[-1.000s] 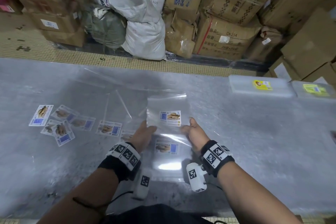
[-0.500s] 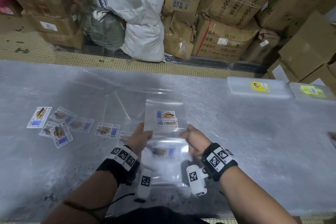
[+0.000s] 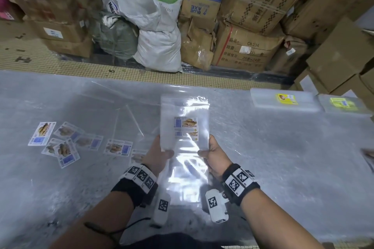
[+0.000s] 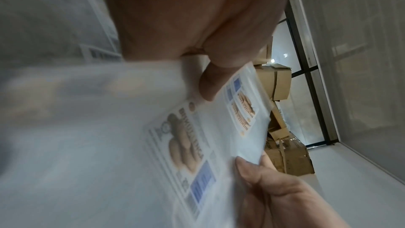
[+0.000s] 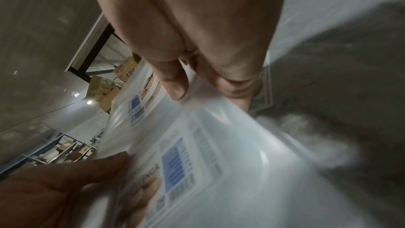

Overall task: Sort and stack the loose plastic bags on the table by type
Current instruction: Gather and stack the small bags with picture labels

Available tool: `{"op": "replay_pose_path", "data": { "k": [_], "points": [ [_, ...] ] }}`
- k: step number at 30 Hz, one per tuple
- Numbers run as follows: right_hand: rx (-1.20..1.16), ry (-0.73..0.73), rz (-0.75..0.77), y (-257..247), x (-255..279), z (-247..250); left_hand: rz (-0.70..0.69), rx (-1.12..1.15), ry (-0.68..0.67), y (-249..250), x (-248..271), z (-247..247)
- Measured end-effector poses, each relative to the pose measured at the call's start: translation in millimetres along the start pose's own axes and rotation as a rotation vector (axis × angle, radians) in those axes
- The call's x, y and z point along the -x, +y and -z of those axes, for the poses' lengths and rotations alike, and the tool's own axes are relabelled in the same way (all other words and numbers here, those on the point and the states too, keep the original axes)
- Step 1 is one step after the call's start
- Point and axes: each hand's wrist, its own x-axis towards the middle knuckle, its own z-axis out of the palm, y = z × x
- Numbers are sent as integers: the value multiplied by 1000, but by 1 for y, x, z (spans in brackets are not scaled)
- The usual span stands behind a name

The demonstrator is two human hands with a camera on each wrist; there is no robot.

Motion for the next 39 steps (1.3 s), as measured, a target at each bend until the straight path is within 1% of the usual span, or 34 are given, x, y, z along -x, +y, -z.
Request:
{"op": "replay_pose_path", "data": {
  "k": [2, 5, 7, 9, 12, 15, 17, 20, 22, 25, 27, 31, 35, 39],
  "points": [
    [-9, 12, 39, 1, -1, 0, -29, 0, 25, 4, -1, -2],
    [-18, 22, 67, 4, -2, -1, -80, -20, -4, 5, -6, -4],
    [-10, 10, 43, 7, -2, 1, -85, -7, -21, 0, -10, -2],
    [2, 2, 19, 11, -3, 4, -60, -30, -10, 4, -8, -2],
    [17, -29, -26, 17, -7, 8, -140, -40, -50, 5, -2, -3],
    [31, -89, -109, 7, -9, 15, -153, -10, -35, -1, 5, -1],
    [-2, -75, -145, -7, -11, 22, -73, 37, -36, -9, 9, 3],
    [-26, 13, -122, -34, -27, 31, 49, 56, -36, -18, 14, 8],
    [3, 67, -113, -51, -44, 33, 97, 85, -47, -22, 15, 9],
    [1, 139, -153, -69, -66, 32, 158, 90, -58, -28, 15, 11],
    [64, 157, -139, -76, -76, 31, 189, 84, -56, -31, 16, 13],
    [100, 126, -91, -78, -89, 27, 235, 85, -71, -31, 17, 16],
    [110, 136, 7, -78, -93, 27, 261, 122, -71, -29, 16, 14],
    [146, 145, 79, -84, -95, 29, 266, 189, -24, -27, 16, 9]
  ]
}}
